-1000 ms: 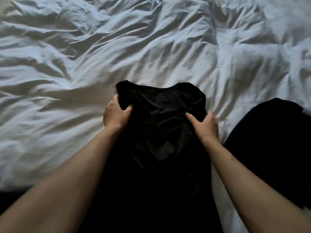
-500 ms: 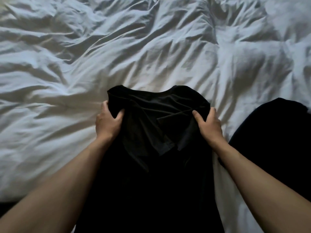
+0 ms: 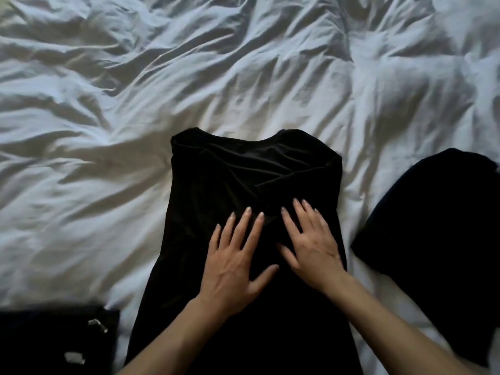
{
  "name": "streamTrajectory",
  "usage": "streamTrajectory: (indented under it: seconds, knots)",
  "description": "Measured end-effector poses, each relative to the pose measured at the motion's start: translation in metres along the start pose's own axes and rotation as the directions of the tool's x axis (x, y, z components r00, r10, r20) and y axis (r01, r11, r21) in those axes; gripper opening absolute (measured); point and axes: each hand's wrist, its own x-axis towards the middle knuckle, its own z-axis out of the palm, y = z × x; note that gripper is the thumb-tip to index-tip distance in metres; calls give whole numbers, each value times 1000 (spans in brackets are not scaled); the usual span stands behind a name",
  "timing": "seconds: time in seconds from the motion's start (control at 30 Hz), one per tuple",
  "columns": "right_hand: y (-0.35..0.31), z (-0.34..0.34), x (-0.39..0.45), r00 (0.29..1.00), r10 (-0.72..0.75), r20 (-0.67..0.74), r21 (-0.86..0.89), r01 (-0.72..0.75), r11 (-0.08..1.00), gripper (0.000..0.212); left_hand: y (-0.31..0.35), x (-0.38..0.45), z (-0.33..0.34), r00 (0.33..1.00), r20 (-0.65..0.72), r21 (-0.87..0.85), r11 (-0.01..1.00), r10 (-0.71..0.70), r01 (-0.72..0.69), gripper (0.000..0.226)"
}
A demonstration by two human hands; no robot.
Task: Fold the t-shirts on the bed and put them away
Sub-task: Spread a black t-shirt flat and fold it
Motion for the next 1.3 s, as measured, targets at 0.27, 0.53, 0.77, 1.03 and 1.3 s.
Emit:
streamTrajectory:
  seconds: [0.27, 0.53, 0.77, 1.03, 1.3]
  knots:
    - [-18, -14, -17, 980, -28, -199, 156, 60, 986, 47, -15, -10, 3, 987, -51, 115, 981, -150, 155, 83]
    - [-22, -23, -30, 976, -155, -151, 183, 182, 966, 53, -26, -8, -33, 998, -58, 74, 997, -10, 14, 68]
    - [41, -43, 100, 965, 177, -191, 192, -141, 971, 39, -97, 120, -50, 942, -243, -20, 972, -232, 234, 51]
    - [83, -39, 121, 812, 549, 198, 806, -453, 381, 85, -126, 154, -54, 583, -185, -585, 565, -791, 581, 71]
    - [84, -35, 186, 823, 532, 199, 652, -516, 555, 21, -150, 190, -61, 728, 7, -652, 549, -685, 523, 16]
